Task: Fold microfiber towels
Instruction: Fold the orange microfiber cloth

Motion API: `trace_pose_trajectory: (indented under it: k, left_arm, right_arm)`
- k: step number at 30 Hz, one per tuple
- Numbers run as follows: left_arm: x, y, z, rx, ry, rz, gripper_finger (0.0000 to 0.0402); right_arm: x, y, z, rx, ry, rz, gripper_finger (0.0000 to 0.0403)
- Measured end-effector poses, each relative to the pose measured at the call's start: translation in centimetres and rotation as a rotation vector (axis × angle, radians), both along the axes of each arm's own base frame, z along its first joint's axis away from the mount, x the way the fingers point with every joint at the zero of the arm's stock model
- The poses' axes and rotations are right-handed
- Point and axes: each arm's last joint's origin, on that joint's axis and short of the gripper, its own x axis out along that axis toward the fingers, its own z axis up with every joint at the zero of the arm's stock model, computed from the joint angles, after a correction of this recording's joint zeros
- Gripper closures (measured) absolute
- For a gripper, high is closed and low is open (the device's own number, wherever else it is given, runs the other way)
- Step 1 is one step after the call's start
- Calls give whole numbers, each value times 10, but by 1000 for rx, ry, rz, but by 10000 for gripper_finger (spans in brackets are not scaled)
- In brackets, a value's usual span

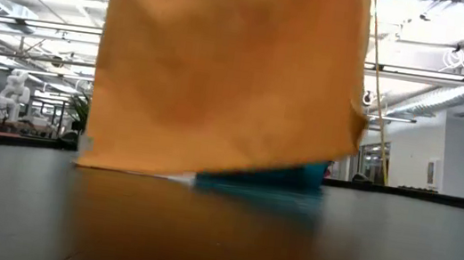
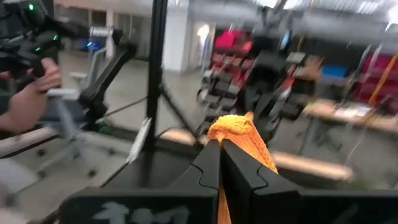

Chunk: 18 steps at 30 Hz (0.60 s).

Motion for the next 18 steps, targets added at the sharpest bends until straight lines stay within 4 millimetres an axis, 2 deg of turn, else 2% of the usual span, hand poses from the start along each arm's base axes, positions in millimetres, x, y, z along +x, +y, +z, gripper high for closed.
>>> trace_pose_trajectory:
  k: [4, 7, 13, 16, 18]
  left_arm:
    - [4, -14, -9, -54, 80, -42, 400]
    - [5, -26, -8, -116, 67, -109, 400]
    - [-3, -41, 8, -171, -11, -221, 398]
    - [-7, -38, 15, -135, -5, -198, 399]
    - [-8, -35, 14, -100, 22, -153, 400]
  right_arm:
    - [13, 16, -19, 59, 113, 56, 403]
    - [18, 30, -27, 102, 154, 106, 403]
    - [13, 50, -21, 142, 88, 195, 403]
    - [10, 49, -16, 147, 65, 184, 403]
    - [10, 46, -18, 157, 86, 108, 403]
